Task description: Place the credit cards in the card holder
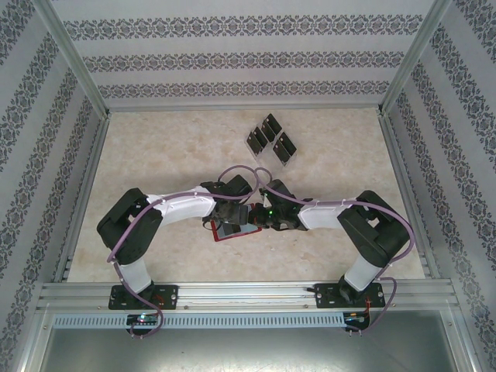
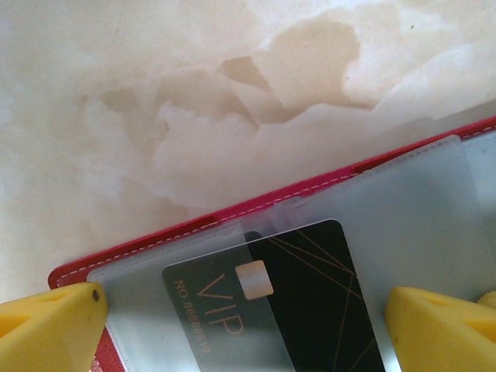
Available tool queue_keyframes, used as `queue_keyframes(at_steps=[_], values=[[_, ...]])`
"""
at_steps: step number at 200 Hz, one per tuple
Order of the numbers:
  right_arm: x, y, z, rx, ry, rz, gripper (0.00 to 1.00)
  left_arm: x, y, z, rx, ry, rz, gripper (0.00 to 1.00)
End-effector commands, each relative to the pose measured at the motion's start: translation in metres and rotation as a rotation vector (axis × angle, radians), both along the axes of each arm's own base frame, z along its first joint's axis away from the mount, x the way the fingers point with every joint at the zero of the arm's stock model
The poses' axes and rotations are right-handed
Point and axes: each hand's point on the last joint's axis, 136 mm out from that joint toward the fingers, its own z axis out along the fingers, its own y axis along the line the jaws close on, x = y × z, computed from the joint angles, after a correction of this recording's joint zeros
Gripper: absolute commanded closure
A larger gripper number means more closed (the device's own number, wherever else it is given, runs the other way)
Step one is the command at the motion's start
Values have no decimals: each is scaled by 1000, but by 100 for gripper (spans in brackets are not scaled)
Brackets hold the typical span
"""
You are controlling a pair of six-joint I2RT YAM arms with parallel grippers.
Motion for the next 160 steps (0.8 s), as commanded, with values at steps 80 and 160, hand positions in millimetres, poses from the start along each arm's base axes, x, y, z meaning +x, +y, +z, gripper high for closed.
queue_keyframes(at_steps=[80, 160], values=[[-9, -20, -27, -81, 72, -59, 100, -30, 34, -7, 82, 35, 19, 6], [-9, -22, -28, -89, 75, -64, 100, -40, 55, -11, 124, 35, 43, 6]])
